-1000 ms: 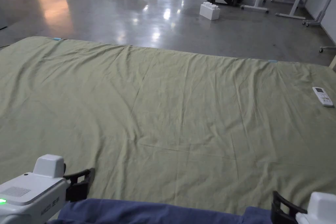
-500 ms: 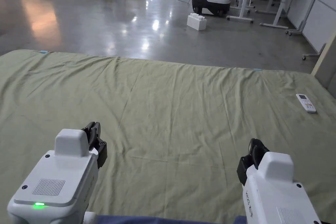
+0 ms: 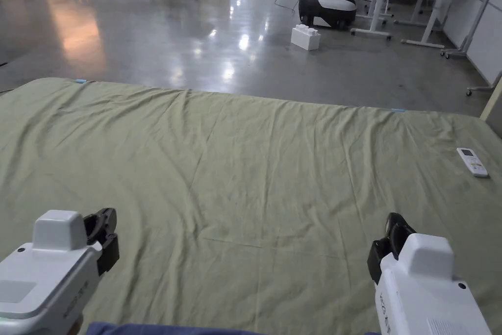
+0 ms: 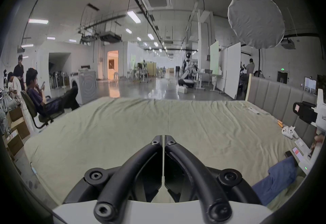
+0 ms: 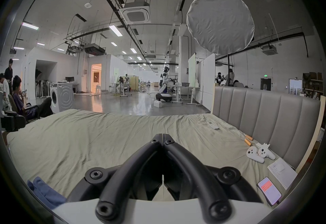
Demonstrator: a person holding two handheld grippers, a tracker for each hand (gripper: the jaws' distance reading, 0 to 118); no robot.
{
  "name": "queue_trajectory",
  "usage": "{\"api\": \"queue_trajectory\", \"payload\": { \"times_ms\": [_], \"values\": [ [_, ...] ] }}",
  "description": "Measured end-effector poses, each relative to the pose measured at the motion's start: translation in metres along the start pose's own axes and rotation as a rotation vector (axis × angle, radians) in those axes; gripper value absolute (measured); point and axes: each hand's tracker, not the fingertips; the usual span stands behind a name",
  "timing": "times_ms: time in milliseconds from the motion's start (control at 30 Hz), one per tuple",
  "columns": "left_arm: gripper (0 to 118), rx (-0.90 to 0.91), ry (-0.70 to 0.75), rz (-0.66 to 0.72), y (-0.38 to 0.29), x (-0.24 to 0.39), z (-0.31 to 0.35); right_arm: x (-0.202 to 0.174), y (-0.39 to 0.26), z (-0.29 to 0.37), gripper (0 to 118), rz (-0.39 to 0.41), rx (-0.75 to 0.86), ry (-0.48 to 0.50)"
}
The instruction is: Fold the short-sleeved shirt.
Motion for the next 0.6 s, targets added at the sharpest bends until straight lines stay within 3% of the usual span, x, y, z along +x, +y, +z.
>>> {"api": "queue_trajectory", "payload": {
  "times_ms": [333, 500, 533, 600],
  "values": [
    [1, -0.387, -0.165, 0.169, -0.053, -0.103, -0.021, -0.004, -0.009, -0.004, 1, 0.016, -0.035, 0.039],
    [4, -0.534, -0.353, 0.403, -0.084, -0.142, -0.041, -0.005, -0.013, -0.005, 1, 0.027, -0.064, 0.052],
    [14, -0.557, -0.372, 0.433, -0.09, -0.149, -0.045, -0.006, -0.013, -0.006, 1, 0.036, -0.072, 0.054],
    [46, -0.605, -0.405, 0.486, -0.101, -0.161, -0.053, -0.006, -0.014, -0.005, 1, 0.047, -0.076, 0.054]
  ]
}}
